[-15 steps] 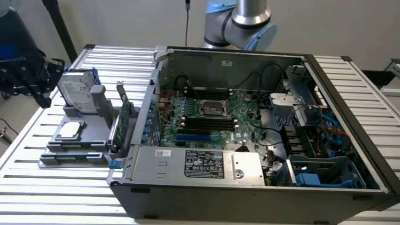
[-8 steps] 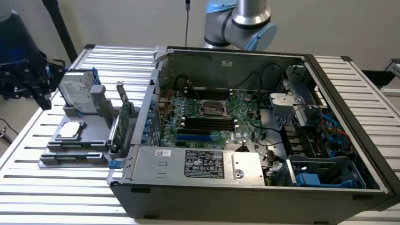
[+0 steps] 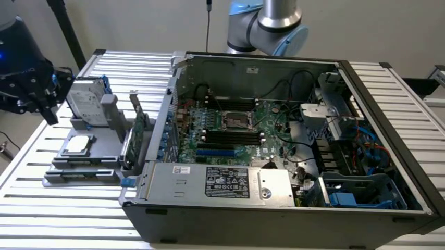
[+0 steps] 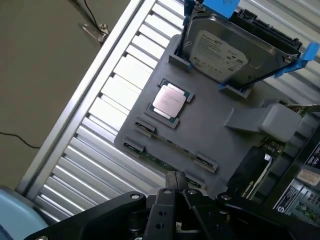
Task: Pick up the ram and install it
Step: 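Pick up the ram and move it above insertion slot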
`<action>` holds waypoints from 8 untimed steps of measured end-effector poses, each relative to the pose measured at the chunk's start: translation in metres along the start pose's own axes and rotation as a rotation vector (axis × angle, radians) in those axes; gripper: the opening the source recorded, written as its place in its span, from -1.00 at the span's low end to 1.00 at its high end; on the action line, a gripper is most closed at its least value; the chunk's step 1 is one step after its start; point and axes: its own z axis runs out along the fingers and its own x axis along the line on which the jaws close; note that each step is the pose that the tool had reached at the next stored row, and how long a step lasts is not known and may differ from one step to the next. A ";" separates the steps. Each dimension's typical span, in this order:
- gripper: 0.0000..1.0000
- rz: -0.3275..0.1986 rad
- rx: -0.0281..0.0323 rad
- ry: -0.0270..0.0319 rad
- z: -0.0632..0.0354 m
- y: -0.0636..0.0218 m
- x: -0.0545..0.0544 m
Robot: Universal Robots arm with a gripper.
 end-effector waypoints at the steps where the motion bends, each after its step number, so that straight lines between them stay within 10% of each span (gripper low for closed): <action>1: -0.79 -0.020 0.0003 0.0013 0.0007 0.0000 0.000; 8: -0.79 -0.146 0.0017 0.0093 0.0054 -0.0002 0.000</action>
